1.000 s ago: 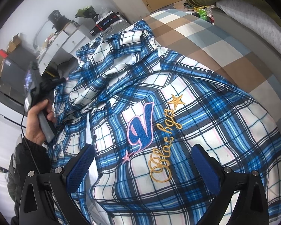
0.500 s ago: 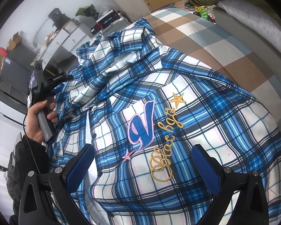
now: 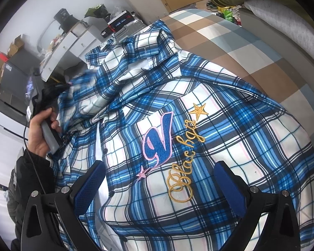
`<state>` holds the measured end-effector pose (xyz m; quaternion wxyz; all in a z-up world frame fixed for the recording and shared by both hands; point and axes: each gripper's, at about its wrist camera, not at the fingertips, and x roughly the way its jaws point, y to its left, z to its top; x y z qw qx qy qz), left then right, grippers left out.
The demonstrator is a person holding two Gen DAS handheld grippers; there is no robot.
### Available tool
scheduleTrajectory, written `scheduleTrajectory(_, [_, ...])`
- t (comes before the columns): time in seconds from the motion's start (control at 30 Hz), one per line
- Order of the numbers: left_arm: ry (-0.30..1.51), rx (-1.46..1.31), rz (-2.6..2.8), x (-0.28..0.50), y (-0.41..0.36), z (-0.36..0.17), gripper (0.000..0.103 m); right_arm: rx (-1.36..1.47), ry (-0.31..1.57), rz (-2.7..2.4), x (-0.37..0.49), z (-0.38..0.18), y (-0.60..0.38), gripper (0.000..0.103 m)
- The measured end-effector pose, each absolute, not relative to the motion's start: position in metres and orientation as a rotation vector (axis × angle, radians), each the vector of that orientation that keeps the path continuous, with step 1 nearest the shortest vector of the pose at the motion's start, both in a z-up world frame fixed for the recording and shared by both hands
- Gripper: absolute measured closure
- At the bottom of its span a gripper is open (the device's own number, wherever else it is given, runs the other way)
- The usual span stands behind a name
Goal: Fold large clothes
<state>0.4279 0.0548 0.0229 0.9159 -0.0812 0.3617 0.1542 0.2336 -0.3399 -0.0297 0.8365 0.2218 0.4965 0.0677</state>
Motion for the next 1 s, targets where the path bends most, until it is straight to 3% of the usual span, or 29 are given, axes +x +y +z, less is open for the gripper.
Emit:
scheduleTrajectory(0.07, [0.781,-0.213,0.350,0.434,0.064,0.013,0.102,0.466,1.052,0.145,0.233,-0.029,-0.339,0.000])
scheduleTrajectory(0.13, [0.858,-0.254,0.373,0.437,0.067,0.004,0.089,0.463,1.055,0.145,0.233,-0.030,-0.338,0.000])
scheduleTrajectory(0.2, [0.866,-0.298,0.363,0.427,0.065,0.002,0.069,0.463,1.057,0.142,0.233,-0.030,-0.339,0.000])
scheduleTrajectory(0.43, [0.766,-0.012,0.171,0.397,-0.035,0.036,0.046,0.471,1.045,0.140,0.232,-0.028,-0.340,0.000])
scheduleTrajectory(0.5, [0.766,0.047,0.053,0.392,-0.075,0.039,0.044,0.476,1.042,0.136,0.232,-0.027,-0.341,0.000])
scheduleTrajectory(0.7, [0.798,0.335,-0.296,0.388,-0.205,0.008,0.044,0.526,1.014,0.106,0.230,-0.025,-0.360,0.000])
scheduleTrajectory(0.9, [0.862,0.461,-0.302,0.409,-0.256,-0.035,0.044,0.613,0.985,0.047,0.228,-0.025,-0.387,0.000])
scheduleTrajectory(0.97, [0.852,0.437,-0.302,0.412,-0.257,-0.034,0.067,0.613,0.985,0.056,0.228,-0.024,-0.387,0.000])
scheduleTrajectory(1.0, [0.855,0.407,-0.316,0.413,-0.255,-0.032,0.097,0.609,0.987,0.065,0.228,-0.023,-0.385,0.000])
